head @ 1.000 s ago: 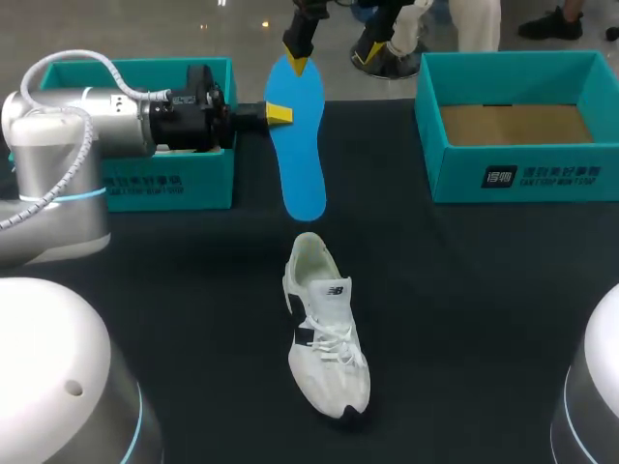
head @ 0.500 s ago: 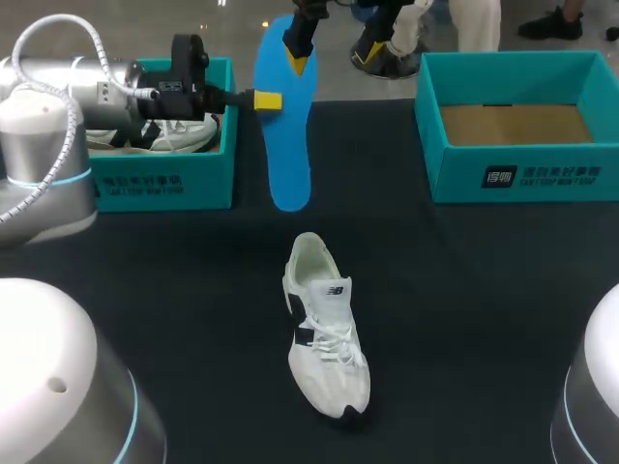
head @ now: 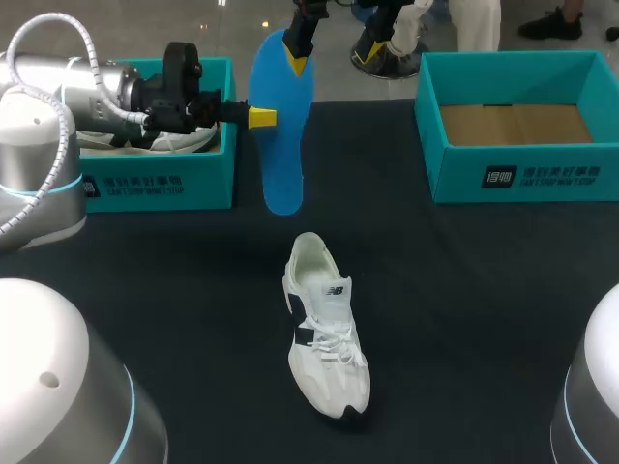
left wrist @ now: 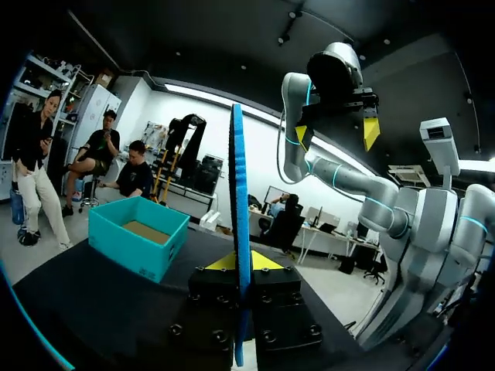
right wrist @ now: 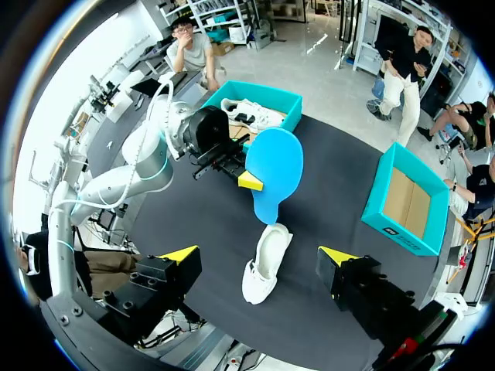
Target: Take the shoe out of the shoebox, open the shoe tongue, remove and reinsert the insole, then place the shoe into the shoebox
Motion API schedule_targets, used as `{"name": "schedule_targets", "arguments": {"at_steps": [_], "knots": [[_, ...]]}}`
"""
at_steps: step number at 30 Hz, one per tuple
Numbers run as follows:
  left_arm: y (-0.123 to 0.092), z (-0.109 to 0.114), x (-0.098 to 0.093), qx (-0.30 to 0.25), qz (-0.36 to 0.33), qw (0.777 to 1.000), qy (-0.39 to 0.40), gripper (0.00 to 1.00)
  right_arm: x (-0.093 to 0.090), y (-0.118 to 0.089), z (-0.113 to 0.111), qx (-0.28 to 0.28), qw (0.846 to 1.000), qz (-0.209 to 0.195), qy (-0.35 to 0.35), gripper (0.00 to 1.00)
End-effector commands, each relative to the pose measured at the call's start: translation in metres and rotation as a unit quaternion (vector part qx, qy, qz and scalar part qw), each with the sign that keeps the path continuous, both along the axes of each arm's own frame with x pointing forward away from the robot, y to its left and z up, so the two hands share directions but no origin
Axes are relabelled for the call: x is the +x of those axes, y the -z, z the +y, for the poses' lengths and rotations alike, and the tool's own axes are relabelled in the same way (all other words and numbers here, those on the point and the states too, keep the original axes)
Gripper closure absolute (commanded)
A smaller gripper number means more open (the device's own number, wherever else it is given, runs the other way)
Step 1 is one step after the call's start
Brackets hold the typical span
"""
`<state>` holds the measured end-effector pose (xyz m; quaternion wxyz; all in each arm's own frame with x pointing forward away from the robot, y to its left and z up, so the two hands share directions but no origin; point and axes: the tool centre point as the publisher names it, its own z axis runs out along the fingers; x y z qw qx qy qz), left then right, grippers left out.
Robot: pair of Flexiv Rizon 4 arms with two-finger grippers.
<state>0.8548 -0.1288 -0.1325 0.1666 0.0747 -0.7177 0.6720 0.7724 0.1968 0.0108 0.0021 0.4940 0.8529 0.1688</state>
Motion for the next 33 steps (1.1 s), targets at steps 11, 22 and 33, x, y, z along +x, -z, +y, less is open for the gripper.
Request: {"name": "schedule_targets", "arguments": {"at_steps": [11,22,33], "knots": [[-0.001,0.001,-0.004,0.001,-0.001,1.0,-0.005,1.0,0.001,0.0,0.0,0.0,1.0,0.001,0.0,0.0],[-0.007,0.001,-0.01,-0.012,-0.118,0.993,0.022,1.0,0.001,0.0,0.0,0.0,1.0,0.001,0.0,0.0],[-0.005,0.001,-0.034,-0.063,-0.332,0.937,0.09,1.0,0.001,0.0,0.0,0.0,1.0,0.001,0.0,0.0]]}}
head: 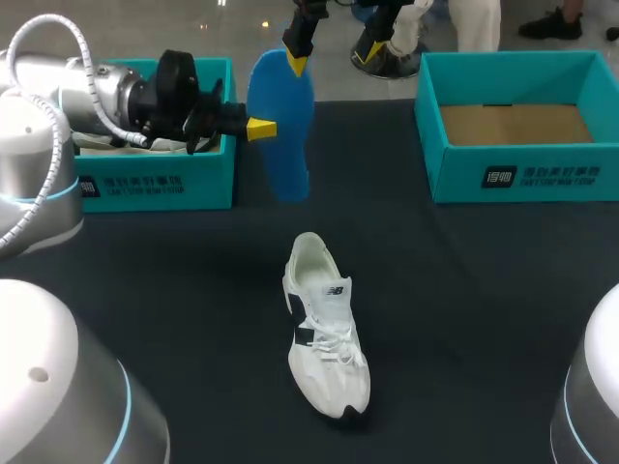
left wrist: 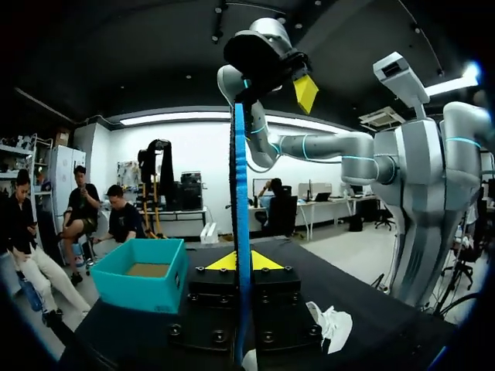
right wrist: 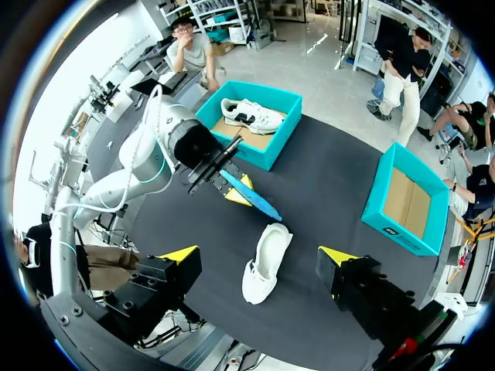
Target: Take the shoe out of the shoebox, open the shoe tongue, remove and reinsert the insole, then place the shoe into the shoebox
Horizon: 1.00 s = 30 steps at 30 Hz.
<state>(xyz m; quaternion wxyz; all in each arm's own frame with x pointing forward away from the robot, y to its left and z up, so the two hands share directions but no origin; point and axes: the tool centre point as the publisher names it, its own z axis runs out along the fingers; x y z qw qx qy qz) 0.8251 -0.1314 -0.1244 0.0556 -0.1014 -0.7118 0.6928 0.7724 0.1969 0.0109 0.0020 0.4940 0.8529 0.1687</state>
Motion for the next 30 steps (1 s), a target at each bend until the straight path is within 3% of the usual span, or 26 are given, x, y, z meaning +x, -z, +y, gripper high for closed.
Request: {"name": "schedule_targets", "arguments": {"at_steps": [1,11,13,30], "knots": [[0.003,0.004,-0.004,-0.02,-0.151,0.988,0.032,1.0,0.001,0.0,0.0,0.0,1.0,0.001,0.0,0.0],[0.002,0.006,-0.019,-0.013,-0.246,0.969,-0.017,1.0,0.001,0.0,0.0,0.0,1.0,0.001,0.0,0.0],[0.007,0.007,-0.025,0.011,-0.252,0.967,-0.03,1.0,0.001,0.0,0.0,0.0,1.0,0.001,0.0,0.0],[0.007,0.007,-0.025,0.011,-0.252,0.967,-0.03,1.0,0.001,0.0,0.0,0.0,1.0,0.001,0.0,0.0]]}}
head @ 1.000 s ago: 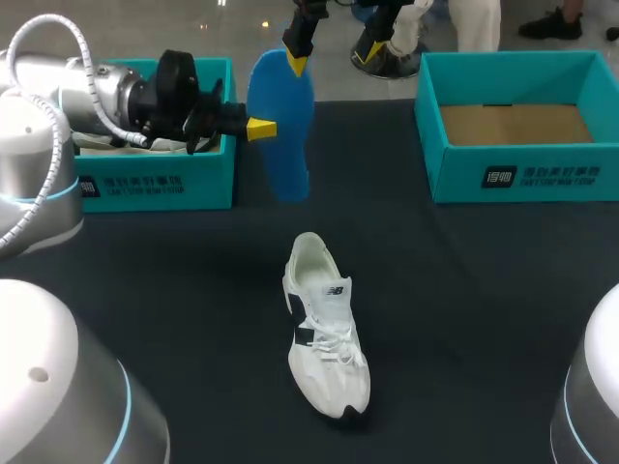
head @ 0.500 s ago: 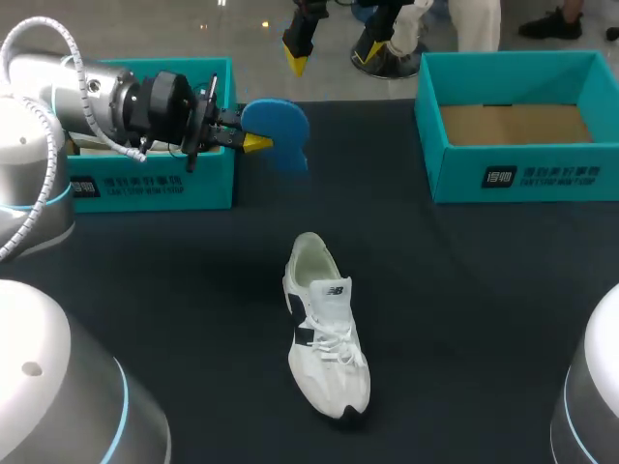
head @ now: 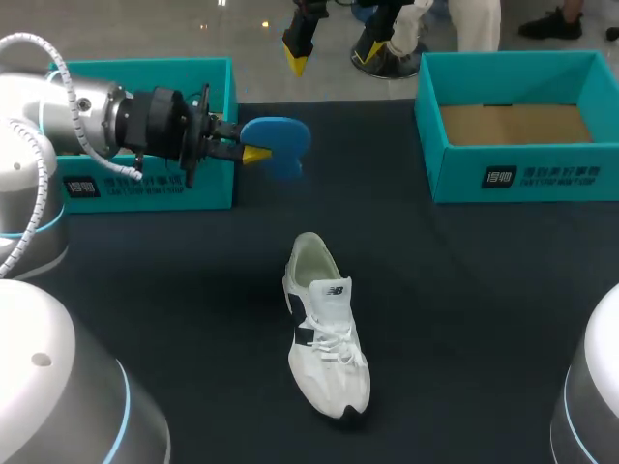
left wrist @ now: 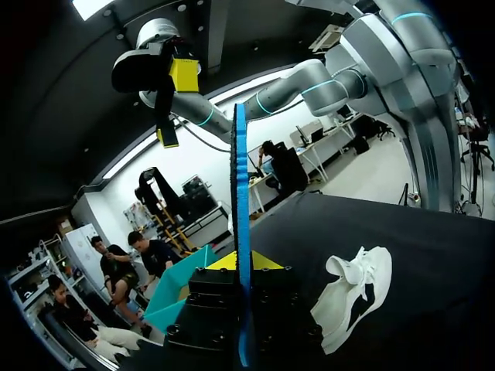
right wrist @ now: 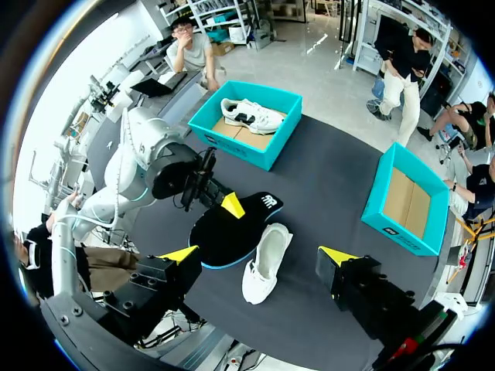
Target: Take the shoe out of the shoebox, open the shoe tongue, remove and reinsert the insole, then place the shoe into the shoebox
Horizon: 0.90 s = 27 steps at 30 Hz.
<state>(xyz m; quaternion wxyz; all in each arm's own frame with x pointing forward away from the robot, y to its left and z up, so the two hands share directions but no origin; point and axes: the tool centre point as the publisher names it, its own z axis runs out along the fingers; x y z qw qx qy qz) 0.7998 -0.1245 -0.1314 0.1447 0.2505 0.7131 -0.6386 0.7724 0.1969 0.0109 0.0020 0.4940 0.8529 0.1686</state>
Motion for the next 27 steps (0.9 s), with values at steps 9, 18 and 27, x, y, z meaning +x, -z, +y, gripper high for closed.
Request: {"name": "schedule_targets", "arguments": {"at_steps": [9,18,27], "knots": [[-0.002,-0.001,-0.003,0.008,-0.079,0.997,0.003,1.0,0.001,0.0,0.0,0.0,1.0,0.001,0.0,0.0],[-0.001,0.013,-0.007,-0.023,-0.279,0.96,0.026,1.0,0.001,0.0,0.0,0.0,1.0,0.001,0.0,0.0],[0.0,0.018,-0.01,-0.019,-0.368,0.929,0.036,1.0,0.001,0.0,0.0,0.0,1.0,0.001,0.0,0.0]]}}
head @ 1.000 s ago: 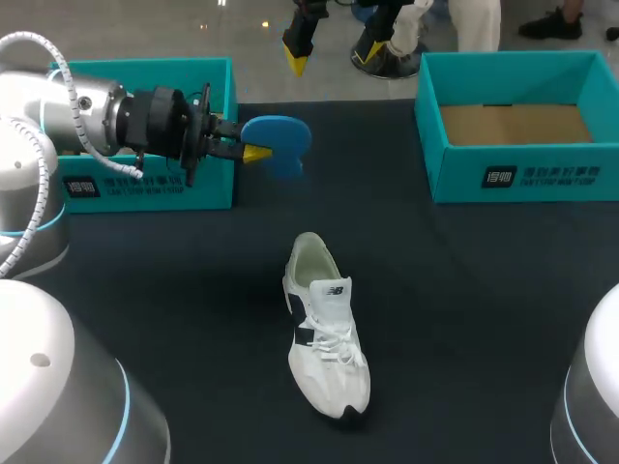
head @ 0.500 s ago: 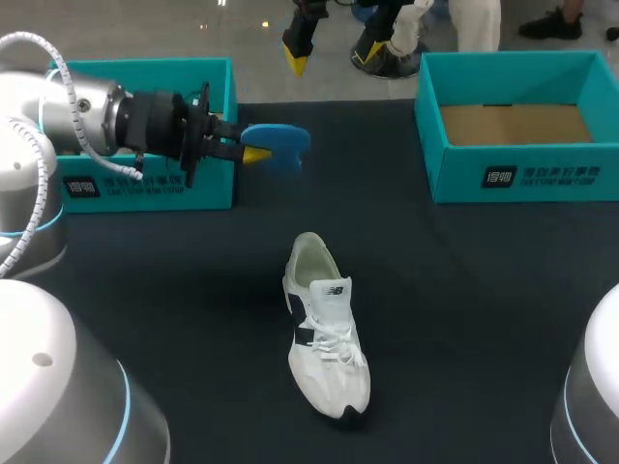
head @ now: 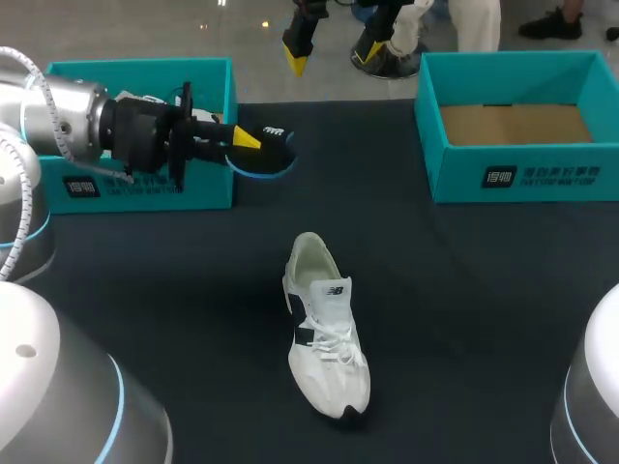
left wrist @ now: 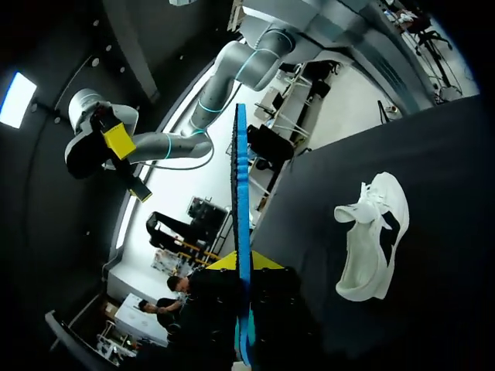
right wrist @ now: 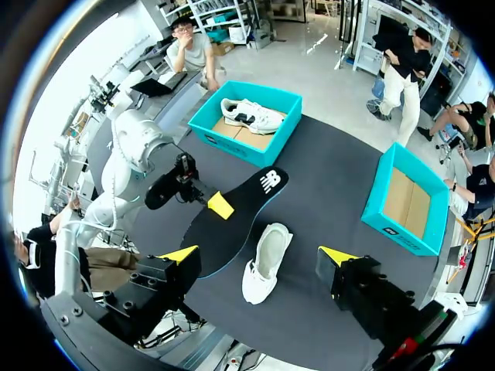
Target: Take the shoe out of the shoebox, open the shoe tongue, remove and reinsert the insole, then place the shoe into the shoebox
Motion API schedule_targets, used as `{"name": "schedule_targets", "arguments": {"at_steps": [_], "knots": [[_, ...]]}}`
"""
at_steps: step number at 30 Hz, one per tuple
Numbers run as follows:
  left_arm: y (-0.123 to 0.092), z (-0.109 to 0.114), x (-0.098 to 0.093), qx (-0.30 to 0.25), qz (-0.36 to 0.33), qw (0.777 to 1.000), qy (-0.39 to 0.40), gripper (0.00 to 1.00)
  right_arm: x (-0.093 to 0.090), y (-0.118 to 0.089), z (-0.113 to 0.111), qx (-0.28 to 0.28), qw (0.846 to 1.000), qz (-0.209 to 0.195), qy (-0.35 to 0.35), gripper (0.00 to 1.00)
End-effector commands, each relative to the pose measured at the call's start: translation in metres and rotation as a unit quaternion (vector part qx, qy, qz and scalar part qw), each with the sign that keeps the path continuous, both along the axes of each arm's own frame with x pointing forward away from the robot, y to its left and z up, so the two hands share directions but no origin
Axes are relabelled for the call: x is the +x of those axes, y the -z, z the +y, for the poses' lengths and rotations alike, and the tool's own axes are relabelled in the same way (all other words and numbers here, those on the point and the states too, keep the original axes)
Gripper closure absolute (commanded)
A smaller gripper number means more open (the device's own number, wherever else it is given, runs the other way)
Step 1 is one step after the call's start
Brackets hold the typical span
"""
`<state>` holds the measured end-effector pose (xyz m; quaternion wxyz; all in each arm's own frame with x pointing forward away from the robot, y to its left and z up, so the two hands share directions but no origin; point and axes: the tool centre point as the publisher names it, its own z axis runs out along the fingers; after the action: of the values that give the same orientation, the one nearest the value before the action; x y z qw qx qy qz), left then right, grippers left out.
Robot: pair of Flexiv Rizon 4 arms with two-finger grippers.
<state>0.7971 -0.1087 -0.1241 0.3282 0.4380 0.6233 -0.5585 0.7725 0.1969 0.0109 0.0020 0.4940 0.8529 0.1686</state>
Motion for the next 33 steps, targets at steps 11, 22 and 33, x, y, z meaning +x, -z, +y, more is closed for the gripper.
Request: {"name": "schedule_targets", "arguments": {"at_steps": [11,22,33], "knots": [[0.022,0.005,-0.013,0.037,-0.064,0.997,-0.009,1.0,0.001,0.0,0.0,0.0,1.0,0.001,0.0,0.0],[0.022,0.005,-0.013,0.037,-0.064,0.997,-0.009,1.0,0.001,0.0,0.0,0.0,1.0,0.001,0.0,0.0],[0.019,0.009,-0.017,0.044,-0.169,0.985,0.009,1.0,0.001,0.0,0.0,0.0,1.0,0.001,0.0,0.0]]}}
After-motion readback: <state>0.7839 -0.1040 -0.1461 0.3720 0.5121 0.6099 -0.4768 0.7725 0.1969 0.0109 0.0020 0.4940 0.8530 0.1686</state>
